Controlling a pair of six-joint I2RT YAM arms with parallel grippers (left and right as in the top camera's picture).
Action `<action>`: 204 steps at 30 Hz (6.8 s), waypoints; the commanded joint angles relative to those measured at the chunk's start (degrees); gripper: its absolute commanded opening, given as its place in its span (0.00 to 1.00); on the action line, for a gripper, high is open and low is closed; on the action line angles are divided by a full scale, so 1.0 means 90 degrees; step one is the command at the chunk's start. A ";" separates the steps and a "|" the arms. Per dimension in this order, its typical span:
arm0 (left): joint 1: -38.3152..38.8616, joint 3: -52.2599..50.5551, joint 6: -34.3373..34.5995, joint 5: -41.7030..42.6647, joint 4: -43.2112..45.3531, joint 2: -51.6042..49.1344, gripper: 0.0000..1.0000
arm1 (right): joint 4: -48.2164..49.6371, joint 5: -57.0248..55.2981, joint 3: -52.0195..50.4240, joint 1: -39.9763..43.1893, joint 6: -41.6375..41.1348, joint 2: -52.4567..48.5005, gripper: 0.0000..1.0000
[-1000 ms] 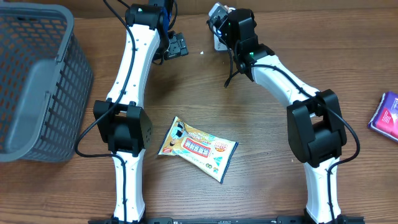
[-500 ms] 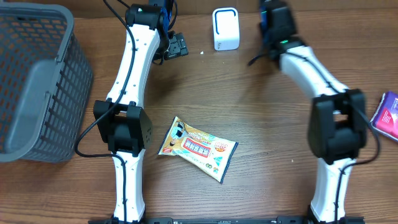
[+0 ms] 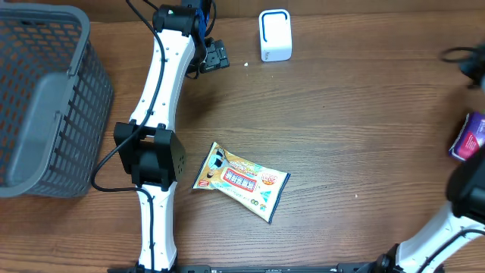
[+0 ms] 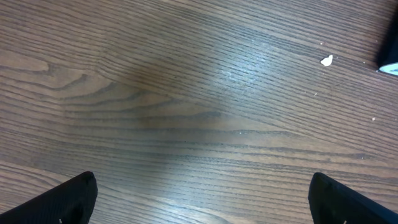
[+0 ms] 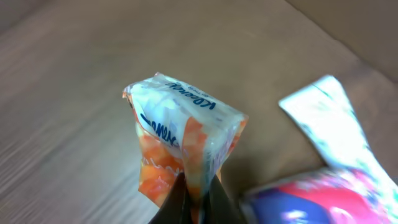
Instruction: Scan the item barcode
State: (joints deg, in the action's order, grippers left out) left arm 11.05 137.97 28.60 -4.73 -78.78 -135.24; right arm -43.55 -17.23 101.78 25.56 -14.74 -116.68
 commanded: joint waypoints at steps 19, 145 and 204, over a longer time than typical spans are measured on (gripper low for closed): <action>-0.0017 -0.0029 0.0114 -0.0015 0.0005 -0.0049 1.00 | -0.0369 0.1217 0.0022 0.1501 -0.0534 -0.0102 0.72; 0.0522 -1.0739 -0.0102 0.2368 0.6373 0.5858 0.34 | -0.1768 0.5683 -0.0882 -0.3859 0.2475 0.1413 1.00; -0.0313 -0.9124 0.0726 0.0733 0.3497 0.5236 1.00 | 0.2106 0.5243 -0.3808 -0.6011 -0.1746 0.0211 0.23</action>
State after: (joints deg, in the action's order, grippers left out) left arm 8.25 55.18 34.41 2.72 -47.16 -88.01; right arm -25.04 30.39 67.79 -28.53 -29.91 -114.13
